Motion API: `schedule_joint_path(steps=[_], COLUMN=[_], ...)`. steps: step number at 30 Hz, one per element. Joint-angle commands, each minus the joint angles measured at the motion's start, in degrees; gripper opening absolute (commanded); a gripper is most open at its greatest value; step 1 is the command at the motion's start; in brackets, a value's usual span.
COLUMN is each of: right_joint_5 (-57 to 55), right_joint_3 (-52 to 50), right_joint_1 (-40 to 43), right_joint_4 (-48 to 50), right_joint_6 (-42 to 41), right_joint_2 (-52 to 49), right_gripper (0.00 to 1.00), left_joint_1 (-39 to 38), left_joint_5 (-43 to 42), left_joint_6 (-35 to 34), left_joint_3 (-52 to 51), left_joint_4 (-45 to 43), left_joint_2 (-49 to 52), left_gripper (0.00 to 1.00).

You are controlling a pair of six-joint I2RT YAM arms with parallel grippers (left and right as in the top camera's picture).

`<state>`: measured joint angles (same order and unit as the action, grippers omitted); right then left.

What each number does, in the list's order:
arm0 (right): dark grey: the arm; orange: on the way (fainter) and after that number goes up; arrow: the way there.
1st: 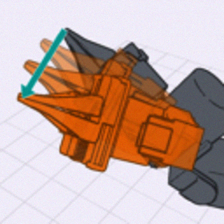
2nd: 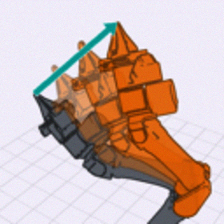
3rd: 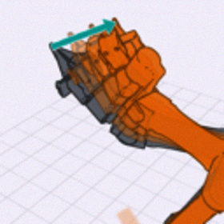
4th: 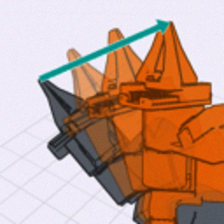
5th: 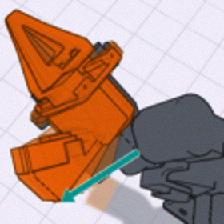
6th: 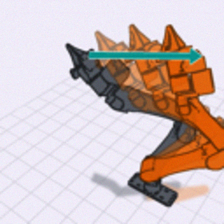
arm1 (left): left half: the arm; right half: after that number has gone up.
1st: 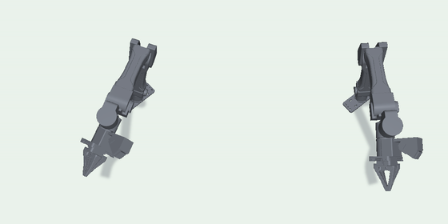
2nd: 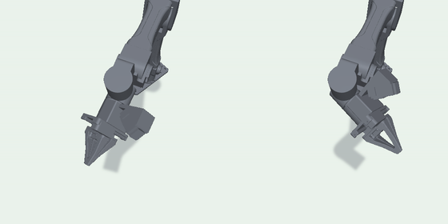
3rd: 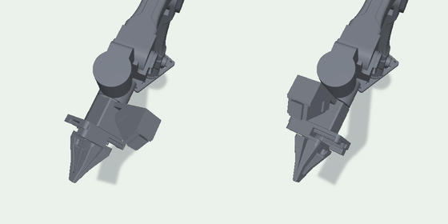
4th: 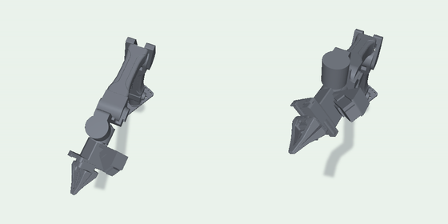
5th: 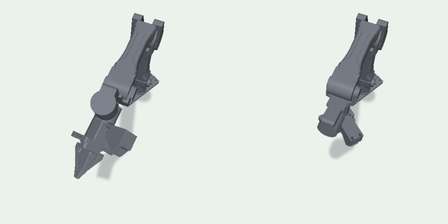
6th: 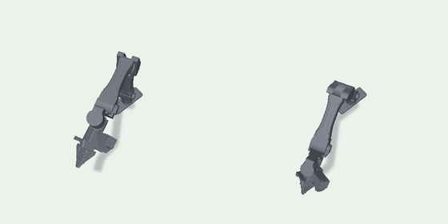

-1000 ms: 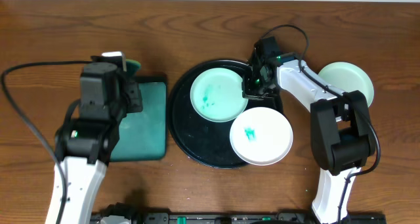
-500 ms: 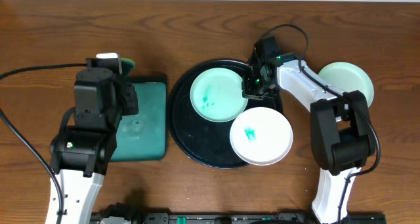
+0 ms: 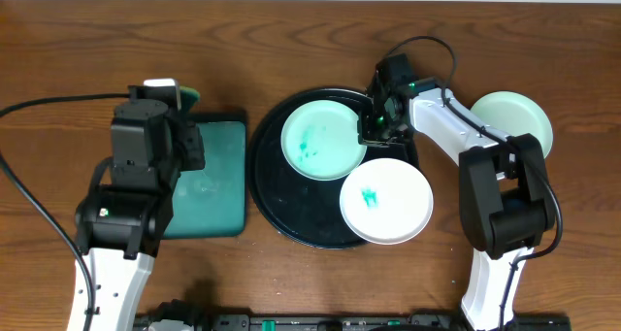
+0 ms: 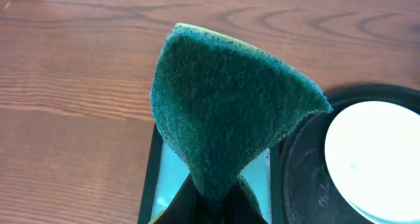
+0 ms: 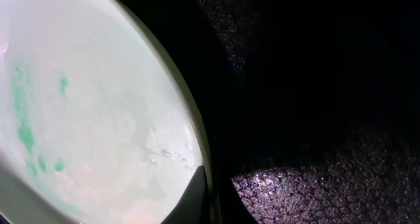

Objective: Clean dirty plates on tray and stack at the side
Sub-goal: 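Grasp the green sponge in the soapy tray with the left gripper, then move the sponge with the left gripper over the held plate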

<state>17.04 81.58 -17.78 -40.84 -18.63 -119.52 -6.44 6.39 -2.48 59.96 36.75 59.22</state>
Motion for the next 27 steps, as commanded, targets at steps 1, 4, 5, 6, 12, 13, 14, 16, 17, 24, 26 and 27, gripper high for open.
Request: schedule_joint_path(steps=[1,4,5,6,12,13,14,16,17,24,26,27], right_joint_5=[-0.07,-0.07,-0.07,-0.07,-0.04,-0.04,-0.07,-0.07,-0.07,-0.04,-0.04,-0.04], right_joint_3=[0.04,0.04,0.04,0.04,0.04,0.04,0.04,0.04,0.04,0.04,0.04,0.04], right_joint_1=[-0.31,-0.31,-0.31,-0.31,-0.31,-0.31,-0.31,-0.31,-0.31,-0.31,-0.31,-0.31], right_joint_4=[0.22,0.35,0.37,0.37,0.33,0.33,0.33,0.33,0.33,0.35,0.33,0.33], right_joint_6=[1.11,1.11,1.09,1.09,1.09,1.09,1.11,1.11,1.11,1.11,1.11,1.11], right_joint_2=[-0.63,-0.63,-0.63,-0.63,-0.63,-0.63,-0.63,-0.63,-0.63,-0.63,-0.63,-0.63], right_gripper=[0.01,0.01,0.01,0.01,0.01,0.01,0.01,0.01,0.01,0.01,0.01,0.01], left_joint_1=[-0.13,-0.13,-0.13,-0.13,-0.13,-0.13,-0.13,-0.11,-0.13,-0.13,-0.13,-0.13], left_joint_5=[0.76,0.79,0.79,0.79,0.70,0.66,0.02,-2.51,-4.37,-16.46,-17.25,-17.99], left_joint_6=[1.14,-0.39,-1.51,-2.80,-13.90,-15.80,-17.29,-19.76,-20.33,-20.59,-20.55,-20.55], left_joint_3=[0.00,0.00,0.00,0.00,-0.02,0.00,-0.02,0.00,-0.02,0.04,0.15,0.26], left_joint_4=[0.00,0.79,1.25,1.64,6.29,7.45,8.68,10.67,11.39,12.90,12.96,12.96], left_joint_2=[1.40,3.69,4.92,6.05,16.96,19.12,21.51,25.59,27.26,32.15,31.45,30.99], left_gripper=[0.07,0.07,0.07,0.07,0.07,0.07,0.07,0.07,0.07,0.07,0.07,0.08])
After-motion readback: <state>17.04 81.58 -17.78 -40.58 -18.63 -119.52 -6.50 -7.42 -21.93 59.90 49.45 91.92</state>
